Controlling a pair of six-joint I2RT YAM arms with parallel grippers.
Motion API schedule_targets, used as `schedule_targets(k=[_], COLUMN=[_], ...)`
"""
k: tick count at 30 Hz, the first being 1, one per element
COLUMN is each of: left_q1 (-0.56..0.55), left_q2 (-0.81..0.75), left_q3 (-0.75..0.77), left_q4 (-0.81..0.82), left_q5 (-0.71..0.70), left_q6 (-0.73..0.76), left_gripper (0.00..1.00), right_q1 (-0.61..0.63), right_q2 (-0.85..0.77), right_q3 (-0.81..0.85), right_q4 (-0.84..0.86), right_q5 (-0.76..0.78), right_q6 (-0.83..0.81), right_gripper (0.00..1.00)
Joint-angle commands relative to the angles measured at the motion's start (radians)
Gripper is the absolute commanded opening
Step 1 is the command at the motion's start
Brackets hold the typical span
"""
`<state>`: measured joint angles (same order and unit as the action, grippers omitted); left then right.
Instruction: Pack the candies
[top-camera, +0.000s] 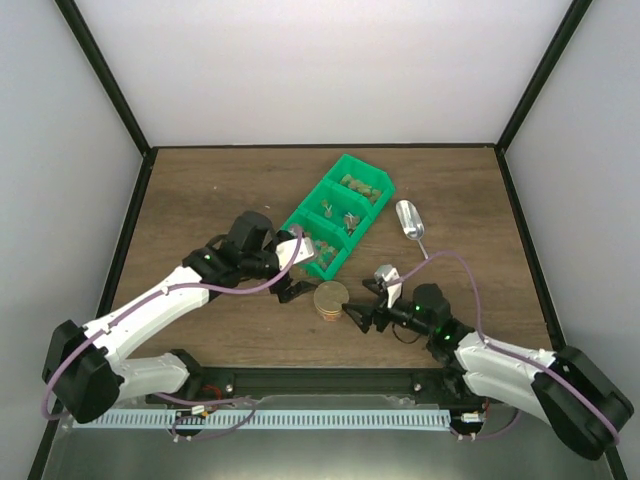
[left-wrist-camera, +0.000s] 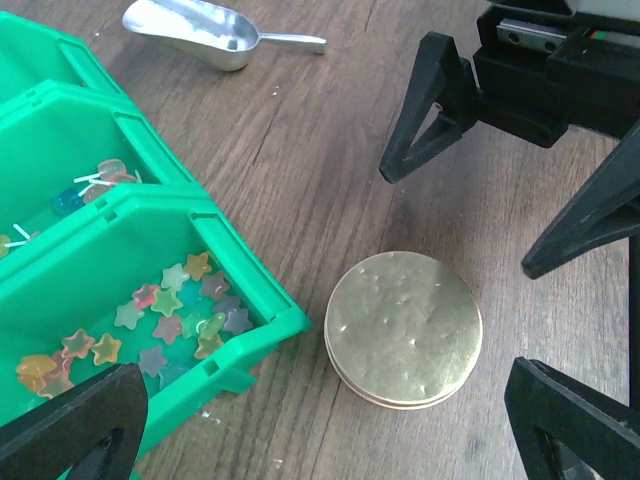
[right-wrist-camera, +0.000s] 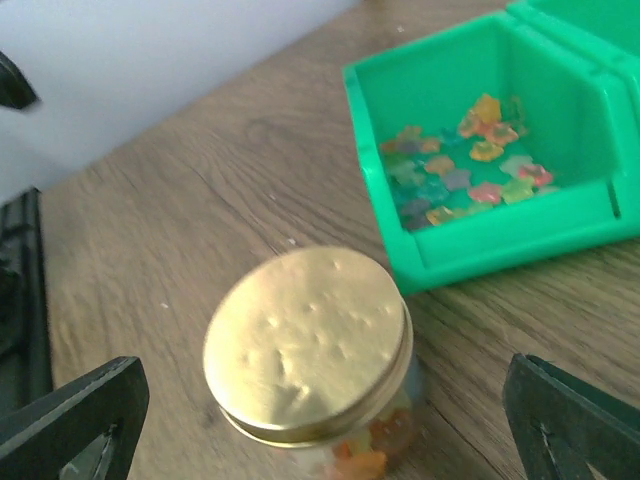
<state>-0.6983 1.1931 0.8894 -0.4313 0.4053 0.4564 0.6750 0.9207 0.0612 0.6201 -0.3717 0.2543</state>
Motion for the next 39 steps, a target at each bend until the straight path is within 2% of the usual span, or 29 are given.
schedule_targets(k=[1, 6, 10, 15, 19, 25, 33, 39], left_q1=[0.012, 0.019, 0.032, 0.047, 0.065, 0.096, 0.107, 0.125], left_q2=[0.011, 0.051, 0.074, 0.105, 0.118, 0.120, 0.136, 0.095], left_q3=[0.007, 0.022, 0.042, 0.072, 0.093, 0.091, 0.087, 0.065], left_q4=[-0.014, -0.004, 0.016, 0.028, 0.017, -0.007, -0.037, -0.077], left_q5=[0.004, 0.037, 0.048, 0.065, 0.092, 0.127, 0.141, 0.148], left_q6=[0.033, 0.032, 0.030, 0.019, 0.012, 0.038, 0.048, 0.121], left_gripper=[1.00, 1.00, 1.00, 1.00, 1.00, 1.00, 0.99, 0.99], right_q1=[0.042, 0.123, 0.181, 0.195, 0.197, 0.237, 0.238, 0.237], right_q2=[0.067, 0.192, 0.230, 0.295, 0.375, 0.348, 0.546, 0.681], right_q3=[0.010, 0.026, 0.051, 0.097, 0.127, 0.043, 0.081, 0.067], right_q4=[0.107, 0.136, 0.108, 0.057, 0.044, 0.200, 0.348, 0.630], right_q5=[0.166, 0.165, 0.215, 0.329, 0.318, 0.221, 0.324, 0.223], right_q6=[-0.119, -0.178, -0.208, -0.182, -0.170, -0.207, -0.218, -0.270], right_gripper=[0.99, 0.99, 1.00, 1.00, 1.00, 1.00, 1.00, 0.99])
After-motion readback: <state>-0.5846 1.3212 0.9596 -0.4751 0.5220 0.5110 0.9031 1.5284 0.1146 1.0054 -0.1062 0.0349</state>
